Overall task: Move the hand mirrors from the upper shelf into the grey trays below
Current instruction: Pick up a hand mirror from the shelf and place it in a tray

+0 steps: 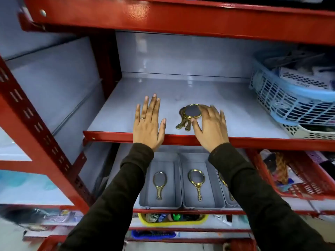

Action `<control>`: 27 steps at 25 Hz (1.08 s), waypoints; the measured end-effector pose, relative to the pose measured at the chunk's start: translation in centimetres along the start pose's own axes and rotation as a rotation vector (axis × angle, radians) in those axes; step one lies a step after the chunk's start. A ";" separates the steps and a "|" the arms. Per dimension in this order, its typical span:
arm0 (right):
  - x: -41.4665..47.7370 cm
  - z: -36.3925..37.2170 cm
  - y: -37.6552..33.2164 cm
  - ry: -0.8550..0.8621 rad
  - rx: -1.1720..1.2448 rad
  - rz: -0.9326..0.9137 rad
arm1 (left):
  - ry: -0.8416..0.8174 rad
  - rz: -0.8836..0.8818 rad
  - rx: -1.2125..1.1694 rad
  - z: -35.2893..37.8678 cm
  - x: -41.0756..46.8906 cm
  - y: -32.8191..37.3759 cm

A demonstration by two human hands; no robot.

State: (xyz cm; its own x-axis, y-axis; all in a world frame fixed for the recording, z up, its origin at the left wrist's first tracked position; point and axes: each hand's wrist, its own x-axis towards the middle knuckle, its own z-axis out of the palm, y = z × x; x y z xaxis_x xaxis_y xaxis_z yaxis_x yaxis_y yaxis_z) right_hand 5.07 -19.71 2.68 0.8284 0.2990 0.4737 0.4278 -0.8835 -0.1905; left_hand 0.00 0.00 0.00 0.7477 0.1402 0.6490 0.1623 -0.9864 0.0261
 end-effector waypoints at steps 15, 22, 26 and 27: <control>7.5 3.1 -3.3 -0.378 0.104 0.467 | 0.075 0.005 0.008 1.9 0.5 -0.4; 7.2 2.1 -1.2 -0.411 0.730 0.733 | 0.053 -0.008 -0.014 1.4 0.4 -0.2; 5.5 -0.3 -0.1 -0.424 1.104 0.740 | 0.039 -0.015 -0.010 1.3 0.4 -0.1; 4.9 -1.1 0.2 -0.433 1.167 0.724 | 0.033 -0.017 -0.005 1.3 0.4 -0.2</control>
State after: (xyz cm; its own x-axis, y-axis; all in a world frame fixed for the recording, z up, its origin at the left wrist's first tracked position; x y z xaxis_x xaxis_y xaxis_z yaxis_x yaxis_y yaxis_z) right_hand 8.76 -18.81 5.92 0.9398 0.1919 -0.2829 -0.2556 -0.1549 -0.9543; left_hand 1.08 0.33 -0.71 0.7230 0.1541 0.6735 0.1718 -0.9843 0.0407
